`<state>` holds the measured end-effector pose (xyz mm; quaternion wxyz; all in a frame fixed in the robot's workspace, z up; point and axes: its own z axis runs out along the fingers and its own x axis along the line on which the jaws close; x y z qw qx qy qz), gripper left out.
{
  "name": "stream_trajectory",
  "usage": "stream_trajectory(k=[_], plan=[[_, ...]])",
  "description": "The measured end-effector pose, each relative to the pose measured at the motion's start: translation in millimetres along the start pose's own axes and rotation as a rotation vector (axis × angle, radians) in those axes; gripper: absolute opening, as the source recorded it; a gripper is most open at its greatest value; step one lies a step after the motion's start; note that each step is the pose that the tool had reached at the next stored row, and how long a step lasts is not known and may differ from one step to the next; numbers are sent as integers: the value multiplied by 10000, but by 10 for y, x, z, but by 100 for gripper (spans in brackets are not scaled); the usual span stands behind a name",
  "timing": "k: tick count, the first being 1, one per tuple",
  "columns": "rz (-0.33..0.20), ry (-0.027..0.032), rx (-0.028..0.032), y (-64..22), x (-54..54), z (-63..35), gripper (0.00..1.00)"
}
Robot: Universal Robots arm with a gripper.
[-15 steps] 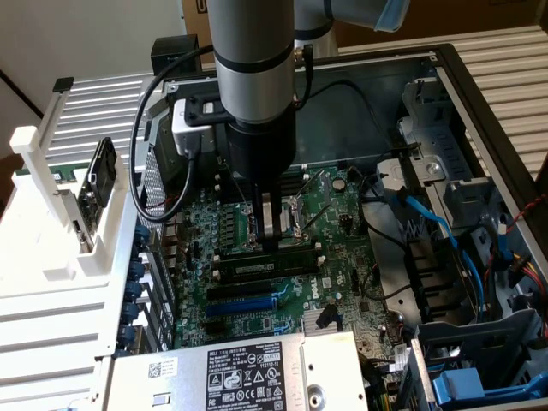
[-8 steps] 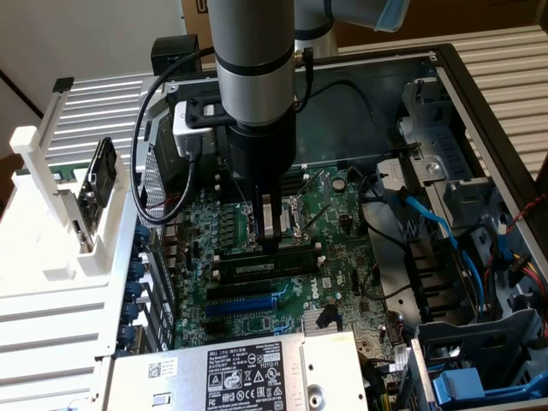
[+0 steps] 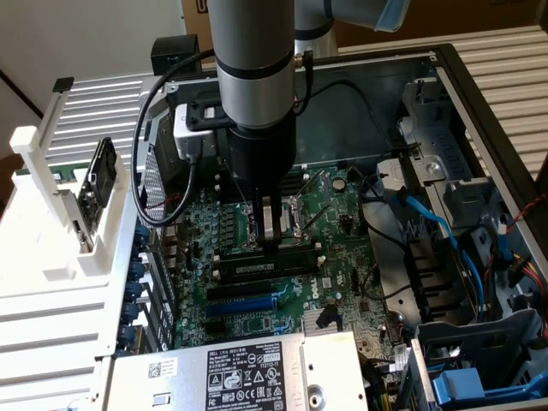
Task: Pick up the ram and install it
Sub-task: 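Press down the ram until it locks into place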
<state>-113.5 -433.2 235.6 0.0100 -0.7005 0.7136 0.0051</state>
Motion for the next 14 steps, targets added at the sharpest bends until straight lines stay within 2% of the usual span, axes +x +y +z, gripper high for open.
stream_trajectory(k=[14], plan=[[-2,4,0,0,-17,24,10]])
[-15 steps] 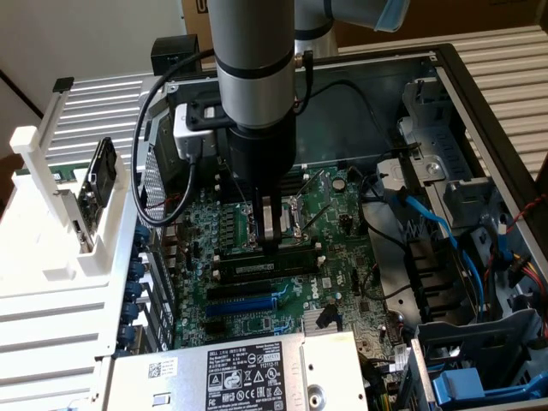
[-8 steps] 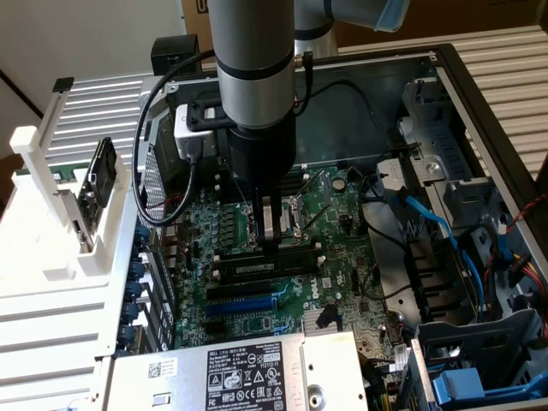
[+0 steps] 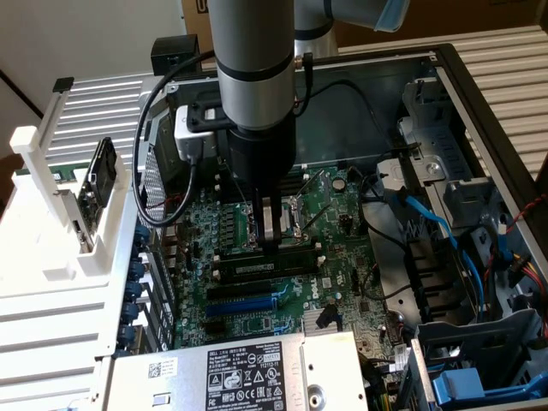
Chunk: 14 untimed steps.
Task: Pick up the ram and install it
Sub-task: 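Press down the ram until it locks into place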
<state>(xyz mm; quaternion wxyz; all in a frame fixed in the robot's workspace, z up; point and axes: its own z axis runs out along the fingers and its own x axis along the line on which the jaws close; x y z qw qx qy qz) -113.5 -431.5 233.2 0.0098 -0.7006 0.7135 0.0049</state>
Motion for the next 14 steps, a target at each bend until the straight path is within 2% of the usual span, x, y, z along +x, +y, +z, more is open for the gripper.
stream_trajectory(k=[14], plan=[[0,12,0,0,0,21,10]])
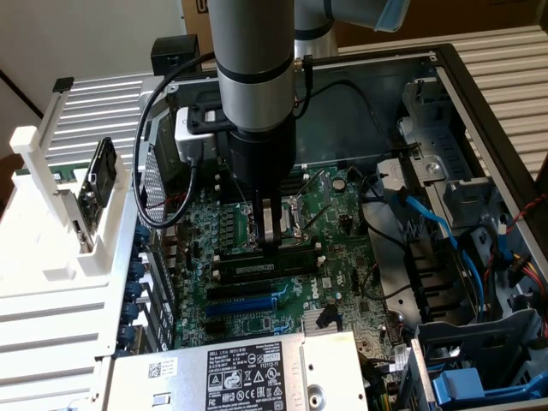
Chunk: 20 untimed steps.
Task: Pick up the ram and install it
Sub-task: 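Press down the ram until it locks into place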
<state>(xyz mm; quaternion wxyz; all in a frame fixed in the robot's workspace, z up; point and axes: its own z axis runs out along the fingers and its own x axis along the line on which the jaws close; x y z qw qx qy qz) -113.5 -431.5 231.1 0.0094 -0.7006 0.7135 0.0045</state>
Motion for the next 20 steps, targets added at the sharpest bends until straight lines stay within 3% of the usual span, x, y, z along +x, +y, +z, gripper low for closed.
stream_trajectory(k=[20], plan=[[0,4,-2,0,7,15,10]])
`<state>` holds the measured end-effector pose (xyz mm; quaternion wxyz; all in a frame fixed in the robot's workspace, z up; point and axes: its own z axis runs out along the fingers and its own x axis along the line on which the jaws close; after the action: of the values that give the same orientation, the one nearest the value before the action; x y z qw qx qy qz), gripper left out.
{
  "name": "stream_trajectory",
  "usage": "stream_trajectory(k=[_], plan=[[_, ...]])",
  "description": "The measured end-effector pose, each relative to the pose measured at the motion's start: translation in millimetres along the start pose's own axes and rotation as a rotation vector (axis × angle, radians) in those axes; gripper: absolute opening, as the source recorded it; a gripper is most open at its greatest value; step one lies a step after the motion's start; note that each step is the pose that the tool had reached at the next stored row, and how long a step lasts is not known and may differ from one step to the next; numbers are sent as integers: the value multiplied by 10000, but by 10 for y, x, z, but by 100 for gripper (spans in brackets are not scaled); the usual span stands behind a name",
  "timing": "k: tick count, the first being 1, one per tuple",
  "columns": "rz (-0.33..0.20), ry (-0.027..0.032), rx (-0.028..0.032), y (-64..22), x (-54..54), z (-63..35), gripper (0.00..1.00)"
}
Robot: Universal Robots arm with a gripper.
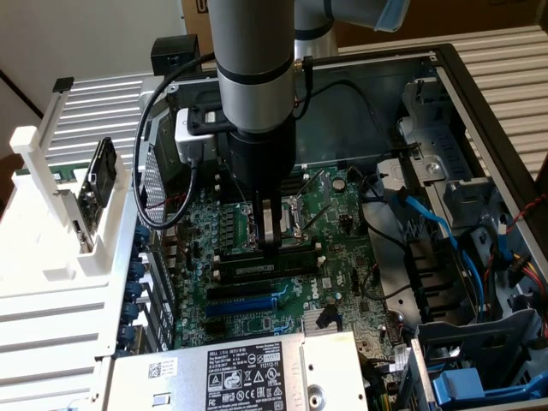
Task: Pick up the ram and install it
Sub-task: 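Press down the ram until it locks into place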
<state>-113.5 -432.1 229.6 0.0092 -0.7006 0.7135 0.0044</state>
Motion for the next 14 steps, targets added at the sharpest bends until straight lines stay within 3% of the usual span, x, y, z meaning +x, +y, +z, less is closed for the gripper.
stream_trajectory(k=[14], plan=[[0,-2,1,0,0,21,10]])
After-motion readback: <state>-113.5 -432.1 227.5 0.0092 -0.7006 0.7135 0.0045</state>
